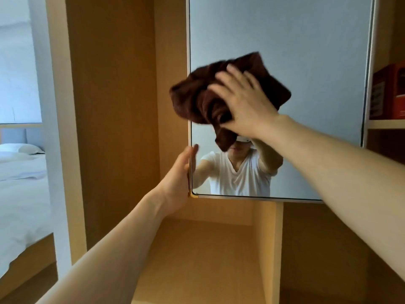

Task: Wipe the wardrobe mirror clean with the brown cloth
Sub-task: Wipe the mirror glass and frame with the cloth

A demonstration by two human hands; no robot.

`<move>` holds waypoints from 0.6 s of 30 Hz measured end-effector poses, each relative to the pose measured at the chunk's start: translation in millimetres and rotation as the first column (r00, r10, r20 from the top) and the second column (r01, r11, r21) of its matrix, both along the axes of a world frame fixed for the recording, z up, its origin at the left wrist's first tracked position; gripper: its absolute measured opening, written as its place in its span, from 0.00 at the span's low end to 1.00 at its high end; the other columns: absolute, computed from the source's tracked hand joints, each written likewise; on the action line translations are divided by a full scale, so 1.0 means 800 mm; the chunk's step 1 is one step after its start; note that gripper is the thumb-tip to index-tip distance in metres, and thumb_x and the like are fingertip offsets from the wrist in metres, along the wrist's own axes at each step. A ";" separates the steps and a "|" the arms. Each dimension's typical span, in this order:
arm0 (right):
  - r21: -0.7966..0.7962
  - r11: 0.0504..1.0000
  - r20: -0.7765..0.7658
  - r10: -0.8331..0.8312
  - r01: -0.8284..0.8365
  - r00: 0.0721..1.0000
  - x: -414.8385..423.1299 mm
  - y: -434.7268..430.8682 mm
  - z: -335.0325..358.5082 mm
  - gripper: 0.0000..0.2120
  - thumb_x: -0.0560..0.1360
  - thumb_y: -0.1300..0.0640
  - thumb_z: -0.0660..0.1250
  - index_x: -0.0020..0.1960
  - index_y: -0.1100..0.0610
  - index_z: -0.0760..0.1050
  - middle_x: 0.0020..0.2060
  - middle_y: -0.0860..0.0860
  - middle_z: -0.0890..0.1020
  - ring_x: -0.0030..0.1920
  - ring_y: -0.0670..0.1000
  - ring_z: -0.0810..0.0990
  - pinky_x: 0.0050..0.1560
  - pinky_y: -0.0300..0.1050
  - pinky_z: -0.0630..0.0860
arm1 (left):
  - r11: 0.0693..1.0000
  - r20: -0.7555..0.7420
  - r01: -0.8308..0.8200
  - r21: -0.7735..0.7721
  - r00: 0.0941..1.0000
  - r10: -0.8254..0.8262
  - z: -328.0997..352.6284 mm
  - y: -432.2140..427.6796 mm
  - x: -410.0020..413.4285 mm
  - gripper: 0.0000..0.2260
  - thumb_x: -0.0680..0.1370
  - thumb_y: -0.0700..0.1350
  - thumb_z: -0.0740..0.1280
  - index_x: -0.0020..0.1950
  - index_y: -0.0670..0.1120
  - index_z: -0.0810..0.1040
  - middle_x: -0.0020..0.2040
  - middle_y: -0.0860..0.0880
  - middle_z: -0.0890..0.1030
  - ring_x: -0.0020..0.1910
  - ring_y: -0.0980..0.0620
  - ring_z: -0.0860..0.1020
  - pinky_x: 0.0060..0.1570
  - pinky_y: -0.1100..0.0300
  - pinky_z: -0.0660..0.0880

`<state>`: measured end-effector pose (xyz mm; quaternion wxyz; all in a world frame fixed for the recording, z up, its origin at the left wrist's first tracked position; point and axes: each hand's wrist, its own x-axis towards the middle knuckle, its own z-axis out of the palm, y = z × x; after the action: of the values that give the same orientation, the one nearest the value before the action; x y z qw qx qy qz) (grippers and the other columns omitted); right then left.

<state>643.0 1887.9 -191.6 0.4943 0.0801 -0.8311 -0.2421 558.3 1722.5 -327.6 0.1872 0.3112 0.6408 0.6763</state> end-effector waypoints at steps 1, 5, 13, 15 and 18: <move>-0.044 0.999 -0.039 0.003 -0.004 0.999 -0.002 -0.003 0.009 0.35 0.71 0.44 0.67 0.74 0.53 0.59 0.75 0.55 0.57 0.76 0.57 0.47 0.74 0.57 0.45 | 0.998 0.107 0.022 0.057 0.994 -0.028 -0.001 -0.004 -0.004 0.44 0.68 0.77 0.52 0.78 0.53 0.55 0.77 0.49 0.60 0.75 0.47 0.57 0.72 0.46 0.48; -0.070 0.997 -0.062 0.031 -0.035 0.998 -0.008 -0.015 -0.025 0.37 0.69 0.46 0.70 0.73 0.55 0.61 0.74 0.57 0.59 0.76 0.59 0.49 0.73 0.58 0.44 | 0.979 0.299 0.090 0.181 0.944 -0.142 -0.003 -0.013 -0.017 0.43 0.72 0.74 0.44 0.77 0.46 0.58 0.74 0.46 0.66 0.75 0.47 0.60 0.74 0.48 0.49; 0.279 0.950 0.347 0.037 -0.141 0.937 0.008 0.006 -0.152 0.33 0.70 0.46 0.65 0.72 0.57 0.65 0.73 0.58 0.63 0.75 0.59 0.53 0.73 0.57 0.44 | 0.965 0.449 0.016 0.260 0.883 -0.135 -0.002 -0.015 -0.016 0.40 0.69 0.76 0.52 0.55 0.42 0.79 0.51 0.39 0.83 0.57 0.39 0.78 0.57 0.42 0.72; 0.329 0.931 0.354 0.035 -0.160 0.935 0.005 0.010 -0.123 0.35 0.68 0.49 0.71 0.71 0.57 0.66 0.73 0.57 0.64 0.75 0.59 0.54 0.73 0.56 0.45 | 0.959 0.447 0.031 0.282 0.880 -0.159 0.001 -0.013 -0.017 0.39 0.70 0.75 0.53 0.58 0.44 0.79 0.57 0.40 0.81 0.60 0.40 0.77 0.64 0.44 0.70; 0.259 0.960 0.244 0.043 -0.108 0.969 -0.008 0.004 -0.067 0.38 0.65 0.54 0.74 0.72 0.56 0.65 0.73 0.57 0.62 0.76 0.58 0.52 0.72 0.55 0.43 | 0.954 0.388 0.050 0.294 0.906 -0.167 0.005 -0.005 -0.018 0.38 0.73 0.73 0.52 0.66 0.46 0.76 0.67 0.43 0.75 0.63 0.44 0.76 0.66 0.46 0.68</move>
<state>636.8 1890.9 -245.5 0.3852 0.2068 -0.8395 -0.3226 543.7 1718.4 -323.4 0.3091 0.2216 0.4678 0.7978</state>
